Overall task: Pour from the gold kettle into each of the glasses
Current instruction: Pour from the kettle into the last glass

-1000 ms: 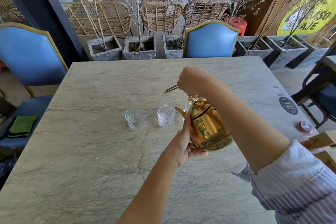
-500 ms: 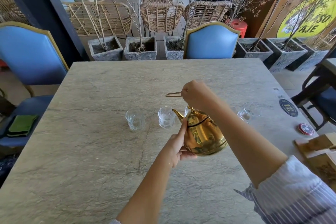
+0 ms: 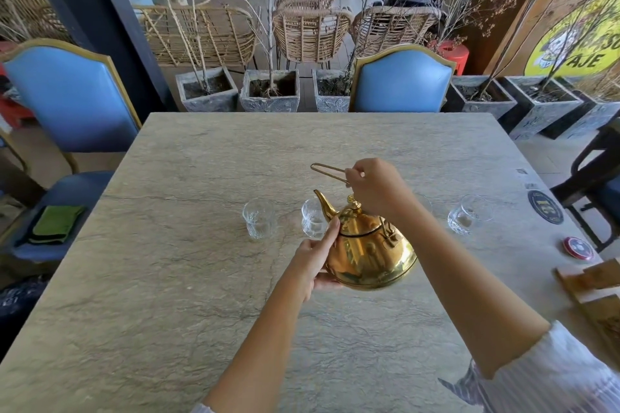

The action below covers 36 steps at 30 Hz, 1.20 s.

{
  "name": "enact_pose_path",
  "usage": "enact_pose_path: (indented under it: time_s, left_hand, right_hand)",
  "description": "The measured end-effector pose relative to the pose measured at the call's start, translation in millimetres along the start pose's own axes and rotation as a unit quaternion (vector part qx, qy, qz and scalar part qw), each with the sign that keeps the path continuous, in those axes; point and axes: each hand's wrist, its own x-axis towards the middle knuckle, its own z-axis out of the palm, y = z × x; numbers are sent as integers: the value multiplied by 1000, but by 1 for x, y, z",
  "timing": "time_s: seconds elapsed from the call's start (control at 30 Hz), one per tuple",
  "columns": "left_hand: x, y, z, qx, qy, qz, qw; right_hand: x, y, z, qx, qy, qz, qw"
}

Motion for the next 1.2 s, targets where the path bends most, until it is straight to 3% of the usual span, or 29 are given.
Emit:
enact_pose_path:
  time_s: [0.47,0.87,1.2]
  left_hand:
    - [-13,-6,-38,-83,30,-20,996]
    - [-21,2,-49,-122,12,1,992]
    - [-26,9,-45,-149,-17,-11,989]
  right_hand:
    - [20,-55,29,-36,-80,-89,992]
    - [43,-107,49,-124,-180,-51,974]
    - [50,-117,51,-126,-178,-70,973]
